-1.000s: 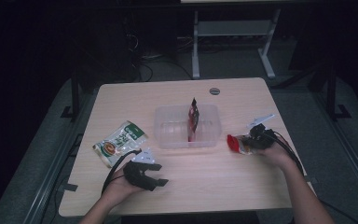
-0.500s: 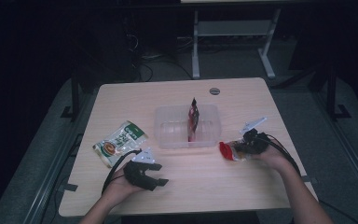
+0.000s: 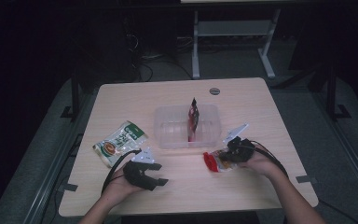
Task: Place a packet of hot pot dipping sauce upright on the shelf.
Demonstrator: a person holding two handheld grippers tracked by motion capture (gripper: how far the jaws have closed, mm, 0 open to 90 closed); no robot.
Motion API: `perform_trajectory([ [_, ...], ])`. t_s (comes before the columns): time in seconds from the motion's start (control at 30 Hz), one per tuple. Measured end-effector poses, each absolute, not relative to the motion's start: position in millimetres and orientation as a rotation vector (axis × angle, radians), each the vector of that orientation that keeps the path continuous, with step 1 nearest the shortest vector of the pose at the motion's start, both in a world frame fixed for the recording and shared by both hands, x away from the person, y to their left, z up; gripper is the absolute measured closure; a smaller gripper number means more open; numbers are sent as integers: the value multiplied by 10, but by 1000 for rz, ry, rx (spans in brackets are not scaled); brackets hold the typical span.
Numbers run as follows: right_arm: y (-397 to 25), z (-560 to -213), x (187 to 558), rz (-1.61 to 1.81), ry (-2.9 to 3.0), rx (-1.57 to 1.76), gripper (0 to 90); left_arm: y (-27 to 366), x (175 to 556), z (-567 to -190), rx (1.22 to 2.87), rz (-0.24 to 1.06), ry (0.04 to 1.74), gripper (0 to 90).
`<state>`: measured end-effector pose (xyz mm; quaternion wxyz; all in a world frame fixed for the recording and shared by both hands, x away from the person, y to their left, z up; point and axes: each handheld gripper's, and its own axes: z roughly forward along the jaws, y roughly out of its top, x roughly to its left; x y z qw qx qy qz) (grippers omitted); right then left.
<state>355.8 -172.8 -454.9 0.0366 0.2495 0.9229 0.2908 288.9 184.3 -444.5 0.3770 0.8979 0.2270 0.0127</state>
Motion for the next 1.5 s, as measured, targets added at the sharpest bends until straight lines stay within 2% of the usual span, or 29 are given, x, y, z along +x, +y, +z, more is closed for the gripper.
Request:
perform_trajectory([
  [0.43,-1230,-4503,3327,898,2877,505,899,1842,2883,-4440,2289,38,582,353],
  [0.6,-1442,-4311,3368,954,2810,595,899,1865,2888,-4432,2293,42,578,353],
  [0.87,-1961,-4222,3451,947,2702,807,899,1861,2880,-4417,2290,45,574,353],
  [1.03,-2208,-4307,3401,912,2693,885,899,1842,2874,-4432,2277,43,577,353],
  [1.5,-2213,-4484,3406,906,2801,910,899,1818,2881,-4432,2288,38,564,353],
])
